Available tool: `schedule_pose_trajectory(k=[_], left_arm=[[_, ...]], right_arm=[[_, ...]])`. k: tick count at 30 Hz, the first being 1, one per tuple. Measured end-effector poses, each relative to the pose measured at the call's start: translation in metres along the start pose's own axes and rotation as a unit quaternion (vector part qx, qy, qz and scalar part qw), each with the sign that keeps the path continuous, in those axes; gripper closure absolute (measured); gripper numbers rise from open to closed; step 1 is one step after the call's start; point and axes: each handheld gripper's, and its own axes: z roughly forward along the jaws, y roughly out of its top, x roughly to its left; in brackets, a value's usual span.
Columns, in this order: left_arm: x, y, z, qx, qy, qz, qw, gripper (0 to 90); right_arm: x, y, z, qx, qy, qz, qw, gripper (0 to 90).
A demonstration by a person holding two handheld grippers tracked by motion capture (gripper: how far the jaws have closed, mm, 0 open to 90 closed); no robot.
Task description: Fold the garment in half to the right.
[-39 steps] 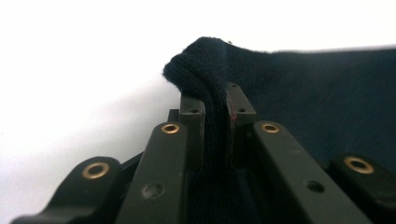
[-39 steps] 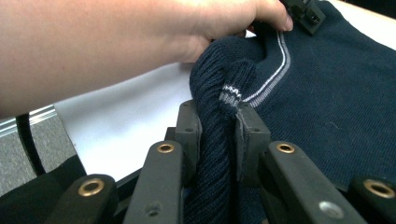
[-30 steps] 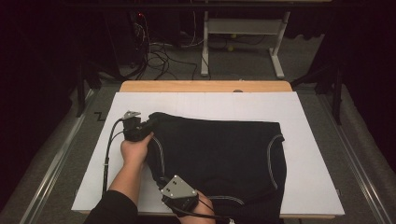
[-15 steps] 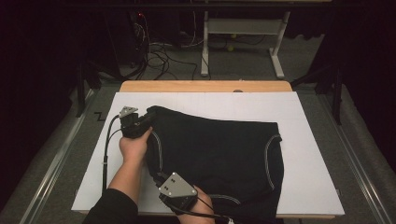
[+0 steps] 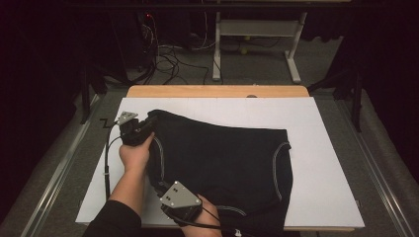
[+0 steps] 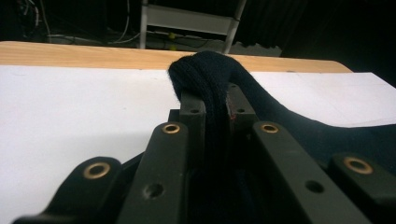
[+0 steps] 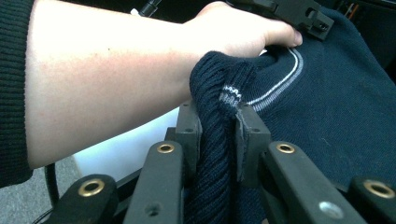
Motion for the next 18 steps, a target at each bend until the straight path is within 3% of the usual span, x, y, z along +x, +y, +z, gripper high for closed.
schedule_pose_trajectory(k=[18], left_arm=[[0.065, -0.005, -0.053, -0.005, 0.056, -0.023, 0.9982, 77.9]], right_arm=[[0.04, 0.026, 0.041, -0.005, 0.051, -0.024, 0.9984, 75.2]])
